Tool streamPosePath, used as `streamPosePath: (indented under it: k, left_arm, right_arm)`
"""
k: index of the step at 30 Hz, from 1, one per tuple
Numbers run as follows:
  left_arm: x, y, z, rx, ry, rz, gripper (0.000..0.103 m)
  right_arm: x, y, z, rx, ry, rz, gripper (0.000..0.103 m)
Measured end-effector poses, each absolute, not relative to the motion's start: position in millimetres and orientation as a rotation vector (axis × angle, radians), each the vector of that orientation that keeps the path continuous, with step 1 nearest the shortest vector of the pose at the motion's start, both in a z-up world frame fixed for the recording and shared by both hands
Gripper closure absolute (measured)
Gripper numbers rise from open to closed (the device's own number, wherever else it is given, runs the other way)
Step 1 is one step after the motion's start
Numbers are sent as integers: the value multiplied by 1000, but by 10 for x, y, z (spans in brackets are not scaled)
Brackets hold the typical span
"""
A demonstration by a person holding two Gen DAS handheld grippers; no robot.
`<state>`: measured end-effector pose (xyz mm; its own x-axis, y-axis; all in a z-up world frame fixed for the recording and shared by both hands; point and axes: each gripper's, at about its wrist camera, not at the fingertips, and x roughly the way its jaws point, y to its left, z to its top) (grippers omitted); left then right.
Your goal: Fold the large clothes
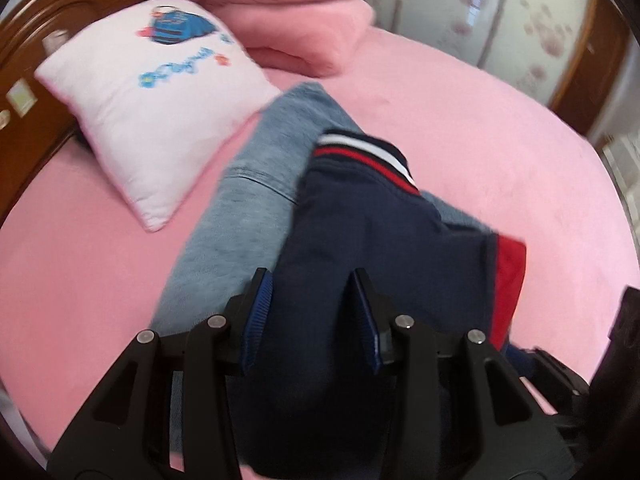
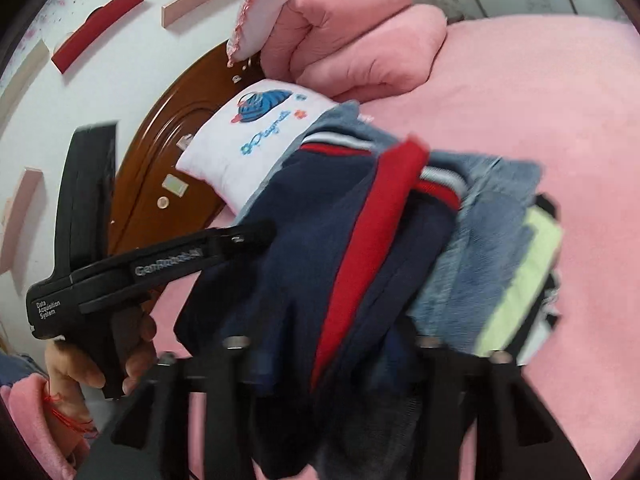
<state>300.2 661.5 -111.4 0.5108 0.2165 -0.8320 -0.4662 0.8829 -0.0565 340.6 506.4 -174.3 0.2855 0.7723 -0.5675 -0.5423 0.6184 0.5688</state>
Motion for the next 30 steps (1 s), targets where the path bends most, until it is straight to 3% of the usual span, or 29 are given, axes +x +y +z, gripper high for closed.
streamPosePath:
  k: [6,10,13,15,20,30]
  left_arm:
    - [2546,6274,-785,-389,877,653,64]
    - [1947,5656,-717,-512,815,722,51]
    - [1384,4987,-858,-593,804,748,50]
    - [1048,4477,-1026,-627,871,707,50]
    - [392,3200,-1267,-616,1080,528,50]
    - [-196,1324,-893,-530,1211,270,50]
  right_arm:
    - [3316,4185,-1480,378,857,780,13]
    - [3120,3445,-1587,411,931,620,11]
    - [2789,2736,-1707,421,979,464,9]
    - [2454,2145,-1815,430,1018,378,3]
    - [1569,691,-1967,383,1182,192,2]
    - [-117,-1242,-1262,257,1332,25,0]
